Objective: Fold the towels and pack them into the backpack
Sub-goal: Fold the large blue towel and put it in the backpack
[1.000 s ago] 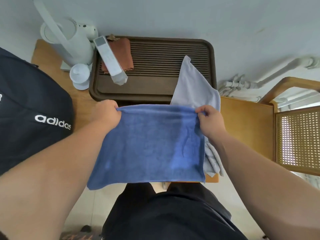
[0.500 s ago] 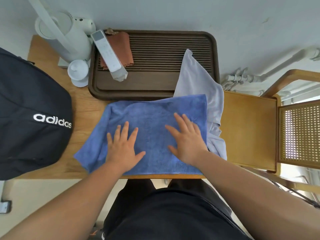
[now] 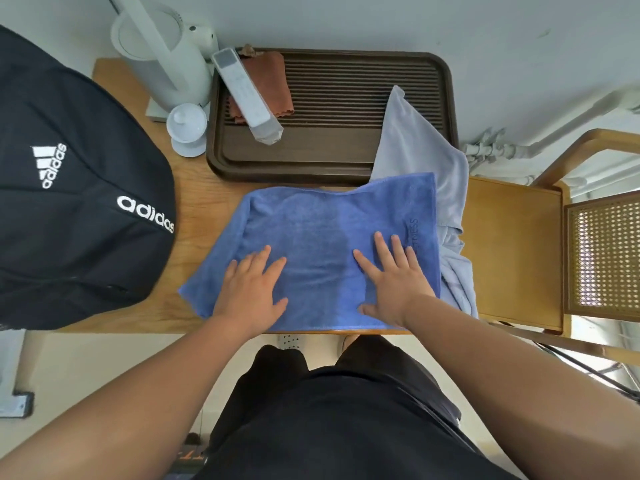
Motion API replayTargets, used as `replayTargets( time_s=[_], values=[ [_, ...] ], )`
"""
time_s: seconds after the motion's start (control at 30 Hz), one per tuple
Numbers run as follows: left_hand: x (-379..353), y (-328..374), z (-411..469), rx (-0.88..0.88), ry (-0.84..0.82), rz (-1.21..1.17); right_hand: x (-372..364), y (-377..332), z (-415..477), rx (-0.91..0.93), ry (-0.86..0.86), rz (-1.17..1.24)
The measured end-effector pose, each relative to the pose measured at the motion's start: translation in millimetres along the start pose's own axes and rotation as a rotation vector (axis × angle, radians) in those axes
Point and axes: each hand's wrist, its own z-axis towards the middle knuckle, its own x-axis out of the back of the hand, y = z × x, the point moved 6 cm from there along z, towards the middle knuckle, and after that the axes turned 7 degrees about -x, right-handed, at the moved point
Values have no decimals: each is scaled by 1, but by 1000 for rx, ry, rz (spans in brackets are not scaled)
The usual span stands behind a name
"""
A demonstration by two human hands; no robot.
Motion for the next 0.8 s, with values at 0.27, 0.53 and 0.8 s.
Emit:
replayTargets(
  time_s=[0.27,0.53,0.8],
  values=[
    [2,-97,-37,557,182,-262,-4,-49,2,-28,-178,133],
    [-3,-112,-52,611,170,-548,3,-47,2,-39,-233,165],
    [49,-95,-60,502,525,-833,15,-49,7,-67,-309,175]
  ],
)
